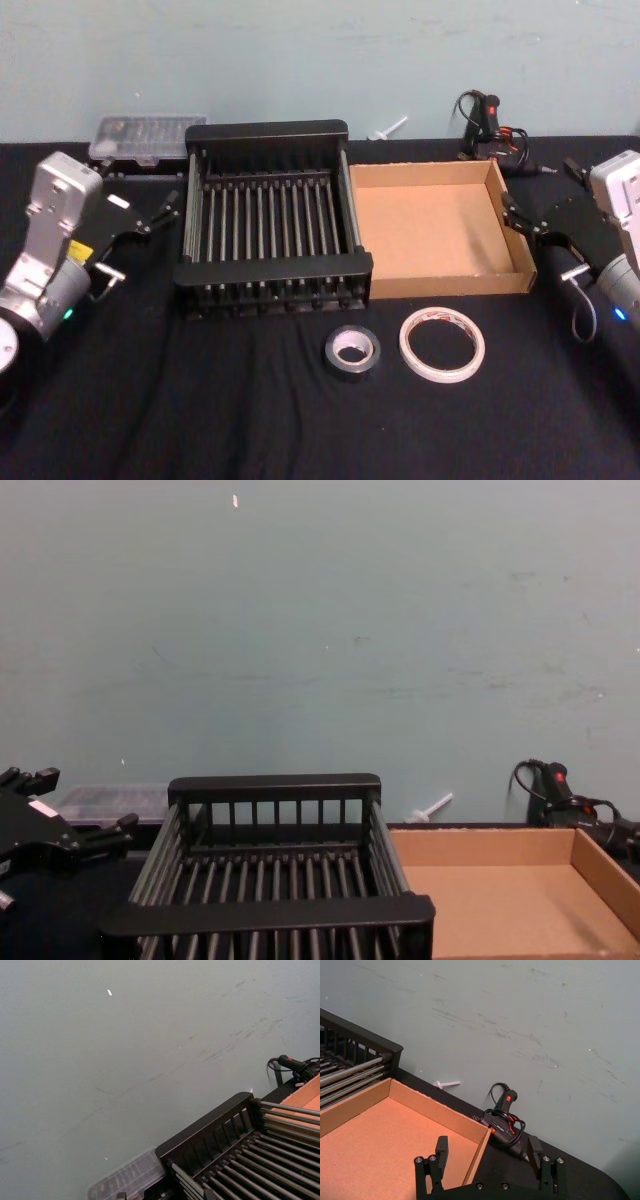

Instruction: Pick up the white tape and place it into the black box , Pick up the silver tape and place it into the brown box.

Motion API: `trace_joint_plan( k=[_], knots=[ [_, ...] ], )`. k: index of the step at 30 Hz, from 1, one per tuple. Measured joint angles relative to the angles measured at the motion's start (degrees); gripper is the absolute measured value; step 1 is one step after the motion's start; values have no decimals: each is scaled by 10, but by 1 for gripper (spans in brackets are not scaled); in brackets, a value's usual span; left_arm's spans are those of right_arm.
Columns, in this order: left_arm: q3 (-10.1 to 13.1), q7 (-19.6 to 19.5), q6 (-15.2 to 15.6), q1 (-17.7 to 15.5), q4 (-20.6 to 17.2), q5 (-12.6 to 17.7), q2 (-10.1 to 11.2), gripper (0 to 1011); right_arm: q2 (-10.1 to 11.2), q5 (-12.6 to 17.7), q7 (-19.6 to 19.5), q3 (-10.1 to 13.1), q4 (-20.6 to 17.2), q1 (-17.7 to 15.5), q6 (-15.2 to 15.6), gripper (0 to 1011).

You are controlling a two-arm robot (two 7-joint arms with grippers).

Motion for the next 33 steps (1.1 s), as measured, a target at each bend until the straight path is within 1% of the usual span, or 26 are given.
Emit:
trace_joint_plan(
  k=[33],
  knots=[
    [0, 0, 0, 0, 0, 0, 0, 1001, 0, 0, 0, 0, 0, 0, 0, 1002]
  ],
)
